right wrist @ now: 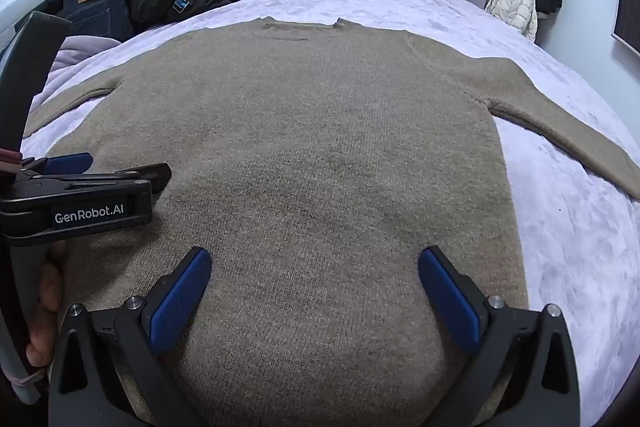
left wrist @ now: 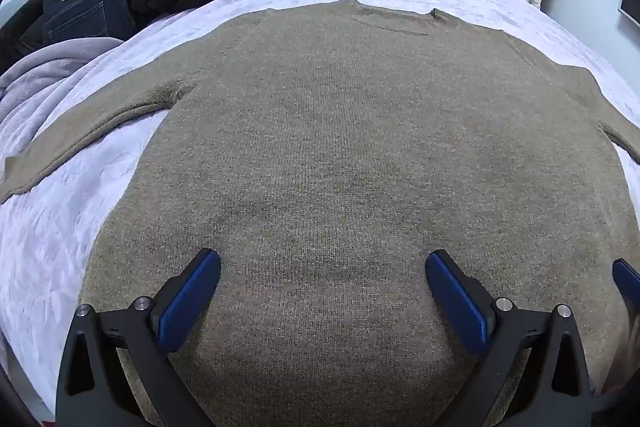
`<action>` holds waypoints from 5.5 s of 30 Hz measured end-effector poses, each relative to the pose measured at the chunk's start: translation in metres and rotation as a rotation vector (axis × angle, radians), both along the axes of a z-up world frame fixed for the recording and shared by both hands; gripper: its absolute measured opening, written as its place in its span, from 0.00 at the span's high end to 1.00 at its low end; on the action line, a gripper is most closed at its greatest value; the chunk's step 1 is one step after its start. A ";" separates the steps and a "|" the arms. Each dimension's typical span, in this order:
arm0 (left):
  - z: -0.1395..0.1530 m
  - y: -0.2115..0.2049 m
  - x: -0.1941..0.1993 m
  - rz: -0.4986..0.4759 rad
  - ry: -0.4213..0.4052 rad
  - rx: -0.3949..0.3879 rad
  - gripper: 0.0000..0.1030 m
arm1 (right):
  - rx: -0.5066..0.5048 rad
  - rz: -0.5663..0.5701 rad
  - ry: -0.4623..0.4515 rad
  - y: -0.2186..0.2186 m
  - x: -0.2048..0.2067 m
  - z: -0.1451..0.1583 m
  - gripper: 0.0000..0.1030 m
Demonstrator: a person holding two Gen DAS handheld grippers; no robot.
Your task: Fold small clothes
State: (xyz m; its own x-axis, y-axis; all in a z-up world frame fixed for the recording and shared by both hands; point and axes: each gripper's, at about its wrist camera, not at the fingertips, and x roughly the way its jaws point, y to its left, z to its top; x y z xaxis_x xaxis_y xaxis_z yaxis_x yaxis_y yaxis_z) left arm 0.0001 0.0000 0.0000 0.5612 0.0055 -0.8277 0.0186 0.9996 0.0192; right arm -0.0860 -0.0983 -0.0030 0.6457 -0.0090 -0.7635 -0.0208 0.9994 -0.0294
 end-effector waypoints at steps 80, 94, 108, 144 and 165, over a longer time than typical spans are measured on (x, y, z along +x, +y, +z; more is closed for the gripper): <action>0.056 -0.067 0.046 -0.026 0.078 0.018 0.00 | 0.090 -0.123 -0.057 -0.103 0.052 0.071 0.00; 0.057 -0.126 0.085 0.019 0.125 0.019 0.00 | 0.140 -0.047 0.001 -0.166 0.195 0.064 0.00; 0.048 -0.241 0.135 -0.178 0.144 0.031 0.00 | -0.048 -0.507 0.126 -0.419 0.110 0.039 0.01; 0.011 -0.308 0.185 -0.278 0.149 0.143 0.00 | 0.173 -0.627 -0.104 -0.471 0.031 0.056 0.93; 0.046 -0.109 0.155 -0.167 0.069 -0.061 0.00 | -0.140 -0.391 -0.304 -0.278 0.090 0.199 0.93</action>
State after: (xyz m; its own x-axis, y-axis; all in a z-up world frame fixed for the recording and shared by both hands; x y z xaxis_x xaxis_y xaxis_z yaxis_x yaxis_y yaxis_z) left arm 0.1551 -0.1089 0.0457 0.4920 -0.1341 -0.8602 0.1833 0.9819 -0.0483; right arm 0.0037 -0.3761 0.1957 0.7661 -0.3831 -0.5160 0.3839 0.9167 -0.1106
